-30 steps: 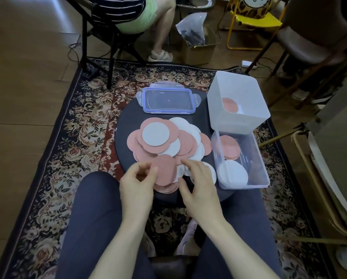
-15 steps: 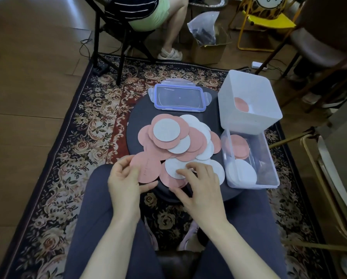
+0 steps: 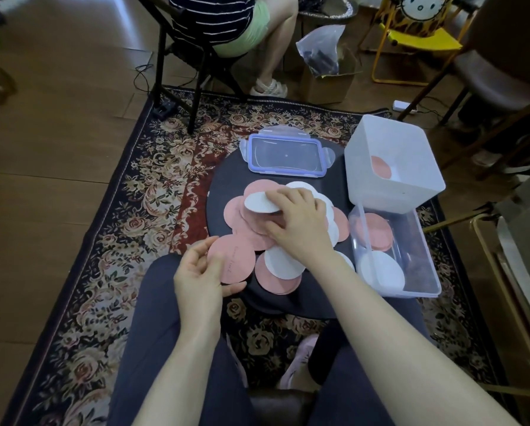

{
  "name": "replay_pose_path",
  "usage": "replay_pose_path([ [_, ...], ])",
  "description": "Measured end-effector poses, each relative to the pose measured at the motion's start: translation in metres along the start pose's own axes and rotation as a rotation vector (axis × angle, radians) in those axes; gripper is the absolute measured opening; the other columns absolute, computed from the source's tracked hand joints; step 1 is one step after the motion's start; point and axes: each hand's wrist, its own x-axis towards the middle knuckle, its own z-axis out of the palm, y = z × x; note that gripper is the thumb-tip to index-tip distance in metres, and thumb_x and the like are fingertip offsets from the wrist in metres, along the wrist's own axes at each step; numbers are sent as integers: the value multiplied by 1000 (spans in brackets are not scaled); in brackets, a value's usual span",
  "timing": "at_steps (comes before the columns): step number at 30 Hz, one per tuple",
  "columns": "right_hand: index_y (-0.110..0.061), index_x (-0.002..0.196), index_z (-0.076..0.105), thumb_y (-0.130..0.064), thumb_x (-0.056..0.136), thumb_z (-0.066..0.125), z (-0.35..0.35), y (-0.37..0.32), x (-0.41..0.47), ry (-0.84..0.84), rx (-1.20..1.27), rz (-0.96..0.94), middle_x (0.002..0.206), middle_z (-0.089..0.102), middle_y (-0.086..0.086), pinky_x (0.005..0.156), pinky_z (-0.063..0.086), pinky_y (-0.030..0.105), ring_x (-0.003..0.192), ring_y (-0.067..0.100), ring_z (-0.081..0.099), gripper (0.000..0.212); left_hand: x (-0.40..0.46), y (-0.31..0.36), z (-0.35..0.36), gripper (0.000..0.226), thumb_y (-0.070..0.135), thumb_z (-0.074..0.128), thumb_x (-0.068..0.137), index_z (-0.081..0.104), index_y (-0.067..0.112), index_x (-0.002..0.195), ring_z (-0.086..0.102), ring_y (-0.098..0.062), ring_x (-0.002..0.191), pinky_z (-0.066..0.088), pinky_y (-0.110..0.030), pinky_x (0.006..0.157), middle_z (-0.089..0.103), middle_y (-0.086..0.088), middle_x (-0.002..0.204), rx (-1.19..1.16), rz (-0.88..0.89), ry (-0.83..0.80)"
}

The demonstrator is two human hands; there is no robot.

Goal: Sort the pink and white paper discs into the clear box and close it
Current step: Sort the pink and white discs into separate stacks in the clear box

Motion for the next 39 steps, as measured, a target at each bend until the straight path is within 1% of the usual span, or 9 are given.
replay_pose_path([
  [3,-25,96,69,-25,80,65,3,8,-9,216,-23,-37,92,61,-4,81,24,33,99,24,51,16,3,-1,0,19,7,56,95,64,14,110,67,-18,84,58,-27,51,69,10,93,-7,-4,4],
  [6,-24,83,71,-21,80,68,2,14,-18,338,-38,-72,81,59,-4,78,26,31,92,19,47,6,5,-1,3,17,7,55,96,64,16,107,68,-6,75,58,-27,51,70,15,87,-2,-2,7],
  [11,-22,103,67,-22,81,67,-1,11,-17,301,28,-111,110,61,-1,88,25,32,112,18,43,22,17,8,13,23,3,50,97,62,15,113,67,-10,81,60,-30,55,69,9,93,-40,0,66],
  [17,-25,145,35,-36,87,61,0,-3,16,-92,119,21,150,35,-8,108,12,34,142,16,19,65,20,15,14,25,1,50,96,61,12,116,65,-11,82,59,-30,53,67,7,93,-20,-9,16],
  [22,-24,128,54,-27,77,70,7,-2,11,100,114,-59,120,55,-7,93,17,27,120,18,41,53,16,10,5,27,0,50,95,61,11,118,64,-10,82,60,-31,53,66,6,95,-5,-27,22],
  [28,-23,114,63,-15,76,68,3,7,-6,304,169,6,103,61,-7,84,19,23,103,11,42,39,15,9,9,25,0,50,96,62,12,114,64,-10,80,60,-30,53,66,8,92,-15,-47,-1],
  [33,-24,111,64,-1,89,51,-20,6,-46,147,690,289,90,60,-19,77,36,11,82,-5,51,35,16,9,9,24,1,51,96,63,15,111,65,-11,78,60,-31,54,68,6,93,-18,-40,-14],
  [36,-31,111,62,-6,90,51,-21,14,-76,84,619,423,77,55,-17,73,39,20,76,-1,52,35,17,7,9,24,1,50,96,63,18,107,65,-10,80,60,-32,56,68,7,92,-17,-40,-13],
  [39,-26,113,62,-6,88,51,-16,16,-86,142,392,399,96,59,-14,82,44,33,92,14,52,33,16,4,12,25,-1,48,96,62,16,108,64,-9,76,60,-32,55,67,7,89,-14,-43,-20],
])
